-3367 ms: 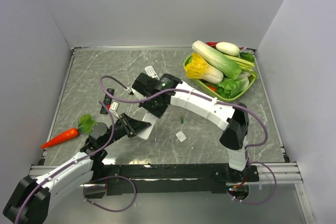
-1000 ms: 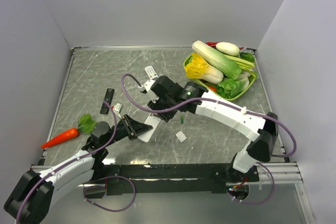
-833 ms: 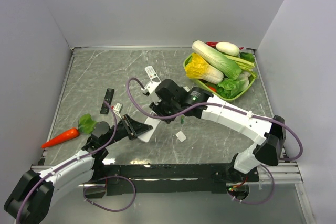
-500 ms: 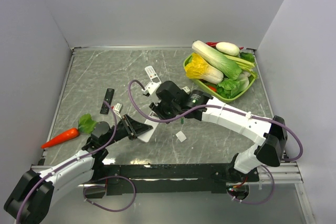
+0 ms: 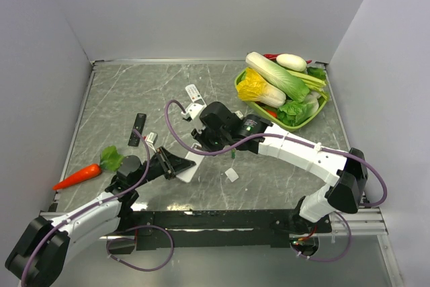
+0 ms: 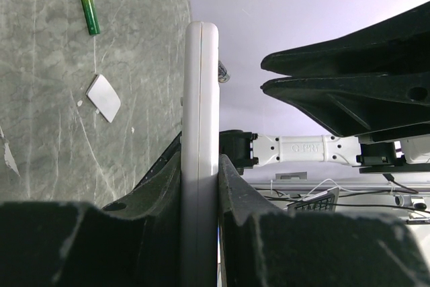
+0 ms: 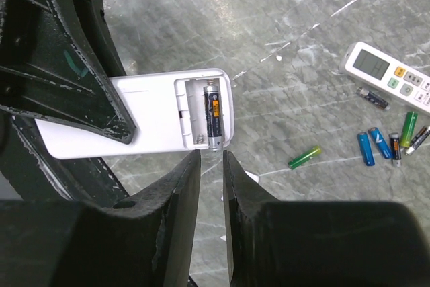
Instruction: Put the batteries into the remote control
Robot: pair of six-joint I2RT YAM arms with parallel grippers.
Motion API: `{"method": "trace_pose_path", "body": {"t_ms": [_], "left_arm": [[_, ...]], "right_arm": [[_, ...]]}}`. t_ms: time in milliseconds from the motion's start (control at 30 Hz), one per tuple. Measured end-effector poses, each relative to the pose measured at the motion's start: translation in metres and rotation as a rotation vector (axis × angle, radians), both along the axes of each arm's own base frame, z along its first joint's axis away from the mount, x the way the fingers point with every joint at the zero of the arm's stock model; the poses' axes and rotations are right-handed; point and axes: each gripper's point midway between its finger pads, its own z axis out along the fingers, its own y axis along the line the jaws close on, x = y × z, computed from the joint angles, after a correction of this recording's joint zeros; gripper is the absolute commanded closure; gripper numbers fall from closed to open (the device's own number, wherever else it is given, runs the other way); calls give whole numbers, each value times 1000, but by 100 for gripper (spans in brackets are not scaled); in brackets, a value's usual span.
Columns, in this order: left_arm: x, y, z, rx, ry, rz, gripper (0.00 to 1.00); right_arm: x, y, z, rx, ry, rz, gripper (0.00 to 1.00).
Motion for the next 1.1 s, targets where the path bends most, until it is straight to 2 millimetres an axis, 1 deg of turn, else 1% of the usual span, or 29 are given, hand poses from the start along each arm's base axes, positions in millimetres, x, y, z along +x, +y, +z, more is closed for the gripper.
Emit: {"method": "trace_pose_path", "body": {"t_ms": [167, 367, 800, 1100], "left_arm": [[0, 0, 0, 0, 0, -1, 98], [0, 0, 0, -1, -2, -1, 98], [0, 0, 2, -5, -7, -1, 98], [0, 0, 2, -6, -5, -1, 98]], "right_arm": [[-2, 2, -3, -1, 13, 11, 73], [-2, 3, -13, -25, 30, 14, 72], [0, 2, -14, -32, 24, 6, 72], [1, 2, -19, -45, 28, 4, 73]]}}
